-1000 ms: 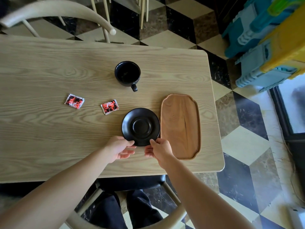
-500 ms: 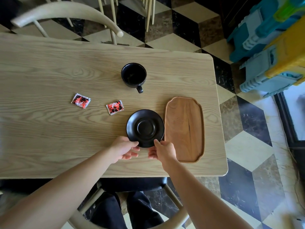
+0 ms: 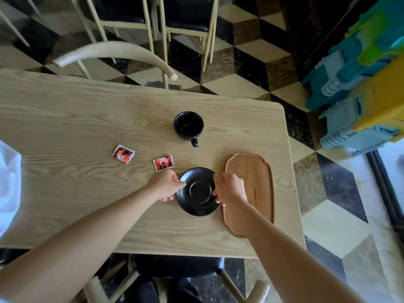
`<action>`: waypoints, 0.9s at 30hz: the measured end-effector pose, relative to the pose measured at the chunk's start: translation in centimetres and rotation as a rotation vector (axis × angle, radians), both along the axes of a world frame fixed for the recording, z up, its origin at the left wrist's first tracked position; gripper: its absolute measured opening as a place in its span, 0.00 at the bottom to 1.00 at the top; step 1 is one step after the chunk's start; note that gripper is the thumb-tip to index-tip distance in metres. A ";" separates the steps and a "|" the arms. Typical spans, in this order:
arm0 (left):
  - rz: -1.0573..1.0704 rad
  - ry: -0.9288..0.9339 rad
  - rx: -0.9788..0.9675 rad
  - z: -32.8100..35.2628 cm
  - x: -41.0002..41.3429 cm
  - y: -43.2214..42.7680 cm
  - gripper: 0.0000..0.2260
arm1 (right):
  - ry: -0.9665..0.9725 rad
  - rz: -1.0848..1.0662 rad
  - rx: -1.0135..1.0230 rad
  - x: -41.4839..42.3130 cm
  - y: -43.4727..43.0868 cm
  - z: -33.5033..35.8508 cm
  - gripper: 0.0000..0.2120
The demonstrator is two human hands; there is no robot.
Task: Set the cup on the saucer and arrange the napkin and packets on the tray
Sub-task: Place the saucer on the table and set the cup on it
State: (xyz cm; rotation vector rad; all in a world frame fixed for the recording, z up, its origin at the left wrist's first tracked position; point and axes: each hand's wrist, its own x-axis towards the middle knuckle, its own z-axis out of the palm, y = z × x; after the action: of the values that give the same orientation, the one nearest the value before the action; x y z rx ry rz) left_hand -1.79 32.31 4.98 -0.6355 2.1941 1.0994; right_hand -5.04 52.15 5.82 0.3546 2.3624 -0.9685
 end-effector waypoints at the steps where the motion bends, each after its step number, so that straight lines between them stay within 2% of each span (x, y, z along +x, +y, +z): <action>1: 0.021 0.044 -0.015 0.2 -0.8 -0.2 0.10 | 0.028 0.039 0.011 -1.1 -0.4 0.3 0.17; 8: 0.140 0.233 -0.094 0.2 -7.0 -1.7 0.15 | 0.155 0.158 0.072 -9.0 -2.8 0.4 0.11; 11: 0.165 0.258 -0.125 -0.6 -9.2 -2.0 0.17 | 0.177 0.185 0.065 -11.7 -3.7 -0.3 0.15; 14: 0.174 0.291 -0.162 -1.9 -11.2 -2.4 0.25 | 0.213 0.220 0.030 -13.7 -4.7 -1.5 0.19; 21: 0.263 0.359 -0.072 -4.5 -14.2 -2.3 0.39 | 0.193 0.274 -0.039 -16.5 -6.7 -4.0 0.43; 24: 0.265 0.424 -0.017 -5.1 -14.5 -2.3 0.41 | 0.158 0.277 -0.064 -16.9 -7.1 -4.6 0.45; 27: 0.302 0.386 0.065 -5.2 -14.5 -2.4 0.44 | 0.159 0.304 -0.074 -16.8 -7.2 -5.0 0.44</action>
State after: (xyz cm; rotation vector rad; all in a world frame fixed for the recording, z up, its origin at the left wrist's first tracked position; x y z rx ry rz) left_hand -16.30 29.93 -0.26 -0.7997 2.4226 1.5521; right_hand -21.83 44.94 0.87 -0.1131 2.4207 -0.9621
